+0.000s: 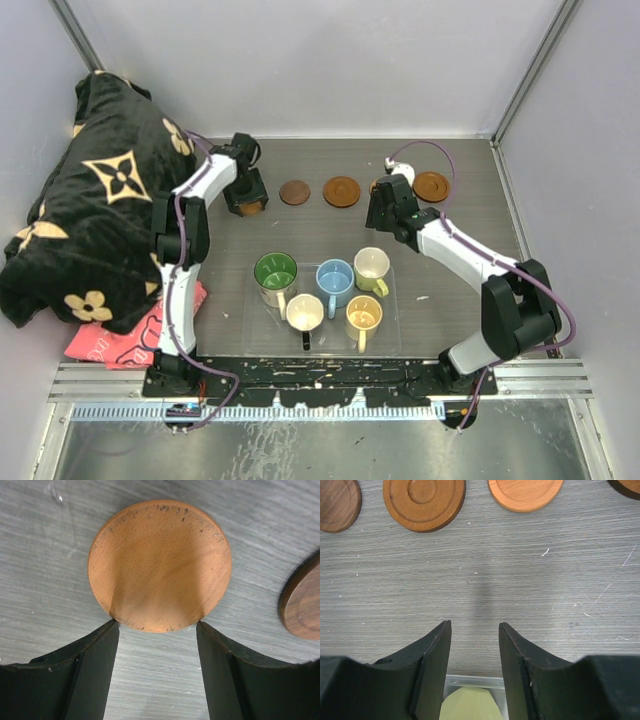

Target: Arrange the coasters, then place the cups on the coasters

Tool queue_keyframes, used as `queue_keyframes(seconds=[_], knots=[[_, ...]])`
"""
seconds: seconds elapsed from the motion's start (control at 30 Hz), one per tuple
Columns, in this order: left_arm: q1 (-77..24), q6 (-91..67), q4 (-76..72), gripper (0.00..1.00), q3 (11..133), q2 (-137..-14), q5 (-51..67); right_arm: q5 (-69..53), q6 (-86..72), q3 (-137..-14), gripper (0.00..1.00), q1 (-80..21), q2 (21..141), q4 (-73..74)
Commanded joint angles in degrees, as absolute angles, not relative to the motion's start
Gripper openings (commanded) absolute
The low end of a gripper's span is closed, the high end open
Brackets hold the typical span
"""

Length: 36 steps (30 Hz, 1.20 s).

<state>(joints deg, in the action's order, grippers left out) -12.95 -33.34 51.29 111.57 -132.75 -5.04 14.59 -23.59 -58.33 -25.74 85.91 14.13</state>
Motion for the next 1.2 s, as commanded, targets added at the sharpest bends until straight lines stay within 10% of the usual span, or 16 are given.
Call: queue_keyframes(seconds=[0.0,1.17], knots=[[-12.08,-32.68,50.14,0.65,113.94,-138.21,-3.33,16.08,-22.85,-61.14,0.49,-25.98,85.80,13.58],[-13.24,-31.47,49.75,0.67,111.36,-124.94,-8.45,14.63,-23.41,-61.24,0.49,-25.97,84.67,12.79]])
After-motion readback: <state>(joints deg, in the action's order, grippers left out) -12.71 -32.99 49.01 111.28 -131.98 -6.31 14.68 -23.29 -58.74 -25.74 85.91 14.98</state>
